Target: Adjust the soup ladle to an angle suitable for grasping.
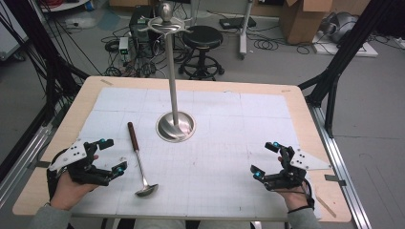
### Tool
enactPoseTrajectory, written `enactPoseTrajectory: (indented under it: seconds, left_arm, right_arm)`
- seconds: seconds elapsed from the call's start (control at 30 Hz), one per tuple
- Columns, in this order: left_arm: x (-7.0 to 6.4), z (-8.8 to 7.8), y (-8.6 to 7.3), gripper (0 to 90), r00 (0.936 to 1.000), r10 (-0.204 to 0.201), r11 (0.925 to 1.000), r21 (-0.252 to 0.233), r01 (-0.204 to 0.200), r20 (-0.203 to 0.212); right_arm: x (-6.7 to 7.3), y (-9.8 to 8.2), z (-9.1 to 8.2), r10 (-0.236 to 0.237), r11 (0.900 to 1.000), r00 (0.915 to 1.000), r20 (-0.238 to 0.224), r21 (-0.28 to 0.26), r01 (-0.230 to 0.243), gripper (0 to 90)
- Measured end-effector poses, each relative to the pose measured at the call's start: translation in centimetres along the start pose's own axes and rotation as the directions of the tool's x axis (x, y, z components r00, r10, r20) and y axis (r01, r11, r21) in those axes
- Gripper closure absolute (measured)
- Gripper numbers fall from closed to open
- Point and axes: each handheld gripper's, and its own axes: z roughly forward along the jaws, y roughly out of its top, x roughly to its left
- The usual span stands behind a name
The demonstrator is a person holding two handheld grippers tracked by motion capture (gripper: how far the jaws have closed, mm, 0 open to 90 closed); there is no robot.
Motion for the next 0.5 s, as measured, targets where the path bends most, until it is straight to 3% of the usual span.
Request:
enactPoseTrajectory:
  seconds: [0.27,0.5]
  left_arm:
    - [0.10,-0.07,0.06,1.7,0.9997,-0.002,0.9999,-0.016,0.001,-0.025]
    - [0.05,0.05,0.05,1.7,1.0000,-0.008,0.9999,-0.011,0.008,-0.003]
  right_arm:
    - [-0.05,-0.05,-0.06,-0.001,1.000,1.0000,0.007,0.004,0.001,1.1]
    - [-0.02,-0.12,0.03,0.007,1.000,0.9999,0.010,0.009,-0.007,1.1]
